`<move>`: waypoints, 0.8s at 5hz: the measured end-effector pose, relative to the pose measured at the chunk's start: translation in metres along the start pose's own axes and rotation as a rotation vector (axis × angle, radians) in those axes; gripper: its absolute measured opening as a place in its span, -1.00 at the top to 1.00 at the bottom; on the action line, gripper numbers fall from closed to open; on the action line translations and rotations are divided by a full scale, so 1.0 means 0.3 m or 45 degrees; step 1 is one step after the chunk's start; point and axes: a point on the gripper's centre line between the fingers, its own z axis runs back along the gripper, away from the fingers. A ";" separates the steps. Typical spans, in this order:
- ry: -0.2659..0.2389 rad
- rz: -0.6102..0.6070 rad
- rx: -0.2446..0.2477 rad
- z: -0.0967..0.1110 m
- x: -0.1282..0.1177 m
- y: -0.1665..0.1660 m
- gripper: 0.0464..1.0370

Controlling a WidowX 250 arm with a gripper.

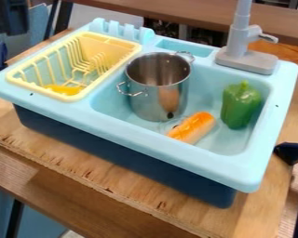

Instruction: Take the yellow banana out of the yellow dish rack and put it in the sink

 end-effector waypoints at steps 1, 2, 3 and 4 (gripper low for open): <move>0.079 -0.122 0.035 -0.066 0.032 -0.007 -0.92; 0.124 -0.284 0.056 -0.109 0.102 -0.055 -0.92; 0.094 -0.355 0.098 -0.128 0.152 -0.078 -0.92; 0.114 -0.377 0.143 -0.147 0.187 -0.082 -0.92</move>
